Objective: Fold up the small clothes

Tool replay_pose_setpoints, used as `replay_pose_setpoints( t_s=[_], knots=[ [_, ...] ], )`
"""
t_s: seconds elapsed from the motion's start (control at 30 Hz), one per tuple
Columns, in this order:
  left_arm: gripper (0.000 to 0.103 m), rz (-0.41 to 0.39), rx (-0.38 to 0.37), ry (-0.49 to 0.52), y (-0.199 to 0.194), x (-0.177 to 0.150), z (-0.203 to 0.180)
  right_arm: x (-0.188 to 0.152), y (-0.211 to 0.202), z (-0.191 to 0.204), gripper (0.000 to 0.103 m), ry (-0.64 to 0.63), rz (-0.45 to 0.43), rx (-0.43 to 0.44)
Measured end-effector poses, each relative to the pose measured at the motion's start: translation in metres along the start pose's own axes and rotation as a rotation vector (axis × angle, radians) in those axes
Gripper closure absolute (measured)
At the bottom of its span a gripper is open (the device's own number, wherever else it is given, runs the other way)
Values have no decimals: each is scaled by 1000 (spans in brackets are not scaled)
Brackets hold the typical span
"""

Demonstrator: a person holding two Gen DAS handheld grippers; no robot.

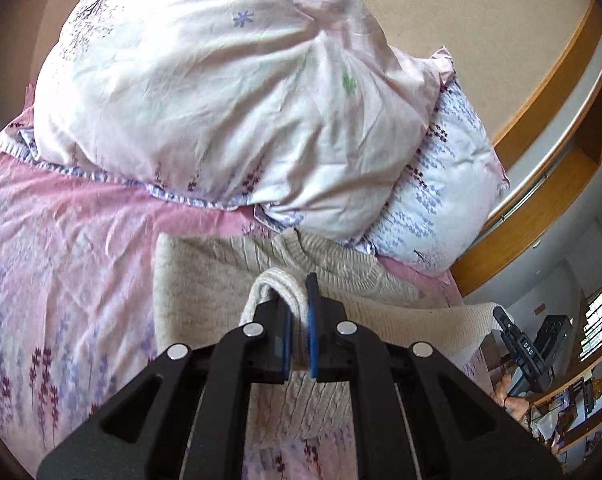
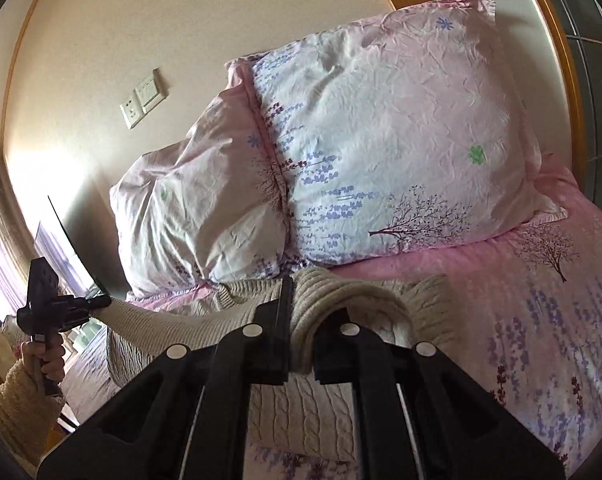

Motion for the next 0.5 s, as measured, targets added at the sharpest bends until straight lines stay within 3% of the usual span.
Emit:
replay_pose_setpoints(
  t_s=[0.5],
  knots=[
    [97, 119, 111, -93, 113, -5, 42, -37, 98, -70, 95, 149, 150, -229]
  ],
)
Point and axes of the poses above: each gripper's, at about its wrist camera, not at the fingertips, and y roughly the way its jaws point, z to its left, x to its top, the point moved 7 cm from there along y, roughly the way its jaws point, and after that the axes turned 12 degrees about -z, right-handed, at the moved point
